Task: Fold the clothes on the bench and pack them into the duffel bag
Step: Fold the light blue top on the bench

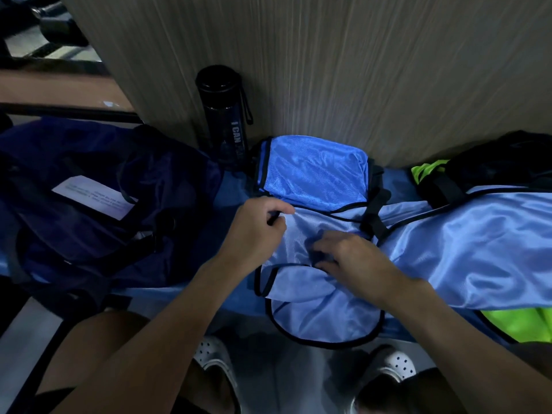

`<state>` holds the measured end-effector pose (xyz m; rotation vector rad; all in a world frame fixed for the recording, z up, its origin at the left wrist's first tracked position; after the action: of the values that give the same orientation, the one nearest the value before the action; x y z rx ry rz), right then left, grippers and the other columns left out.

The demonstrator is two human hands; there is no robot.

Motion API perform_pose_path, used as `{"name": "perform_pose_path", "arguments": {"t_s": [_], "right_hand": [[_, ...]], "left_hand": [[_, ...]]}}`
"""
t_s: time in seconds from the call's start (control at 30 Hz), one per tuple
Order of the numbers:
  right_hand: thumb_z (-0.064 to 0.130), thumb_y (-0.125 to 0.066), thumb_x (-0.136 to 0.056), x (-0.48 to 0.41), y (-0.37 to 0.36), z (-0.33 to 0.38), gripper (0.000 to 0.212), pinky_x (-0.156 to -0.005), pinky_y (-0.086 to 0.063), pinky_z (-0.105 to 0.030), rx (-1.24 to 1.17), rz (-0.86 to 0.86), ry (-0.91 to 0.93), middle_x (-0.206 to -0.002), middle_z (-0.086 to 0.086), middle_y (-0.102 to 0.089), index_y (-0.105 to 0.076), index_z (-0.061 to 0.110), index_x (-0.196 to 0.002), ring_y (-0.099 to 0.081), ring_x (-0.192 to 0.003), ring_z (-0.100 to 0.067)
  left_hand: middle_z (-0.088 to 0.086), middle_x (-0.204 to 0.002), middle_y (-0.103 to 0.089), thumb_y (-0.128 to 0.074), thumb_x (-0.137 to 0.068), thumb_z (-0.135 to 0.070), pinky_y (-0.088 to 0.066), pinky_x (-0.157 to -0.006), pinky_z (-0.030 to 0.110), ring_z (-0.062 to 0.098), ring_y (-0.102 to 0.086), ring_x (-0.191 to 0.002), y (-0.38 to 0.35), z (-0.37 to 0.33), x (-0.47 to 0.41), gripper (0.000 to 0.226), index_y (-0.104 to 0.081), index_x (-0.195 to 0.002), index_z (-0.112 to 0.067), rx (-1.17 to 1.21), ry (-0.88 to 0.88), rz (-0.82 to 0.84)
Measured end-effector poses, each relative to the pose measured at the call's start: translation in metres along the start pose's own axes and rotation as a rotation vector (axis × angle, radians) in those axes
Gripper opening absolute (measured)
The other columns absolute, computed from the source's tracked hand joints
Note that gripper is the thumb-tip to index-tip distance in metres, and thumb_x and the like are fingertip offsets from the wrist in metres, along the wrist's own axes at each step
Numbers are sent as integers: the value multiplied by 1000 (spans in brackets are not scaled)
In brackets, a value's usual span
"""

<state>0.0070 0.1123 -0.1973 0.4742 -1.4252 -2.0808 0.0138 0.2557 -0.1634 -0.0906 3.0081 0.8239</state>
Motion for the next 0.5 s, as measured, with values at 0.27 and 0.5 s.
{"name": "perform_pose_path", "arguments": {"t_s": [0.27,0.5], "right_hand": [[17,-65,-84,10,8,6,11,-75,-32,-29,133,-113,36,-82,8,-57,-60,23,-76,-52,-89,-17],[36,-64,-88,12,-3,1,8,-79,-13,-25,71,27,66,-93,22,-43,-69,34,-93,-45,-105,-6]], "left_hand": [[-18,-41,-49,-53,-97,1,-29,-42,9,1,-39,-36,2,-2,4,22,-73,-105,-7,51,5,6],[-17,-39,-46,-53,-98,1,-26,-41,10,3,-37,-35,1,-7,6,22,-72,-106,-6,54,-6,18]]}}
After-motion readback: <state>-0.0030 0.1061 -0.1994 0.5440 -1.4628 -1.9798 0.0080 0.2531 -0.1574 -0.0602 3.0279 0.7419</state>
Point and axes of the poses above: each hand's wrist, its own x-axis away from the middle knuckle, its own y-axis out of the back of the hand, z = x × y, the point moved 10 cm from there along -x, towards the middle knuckle
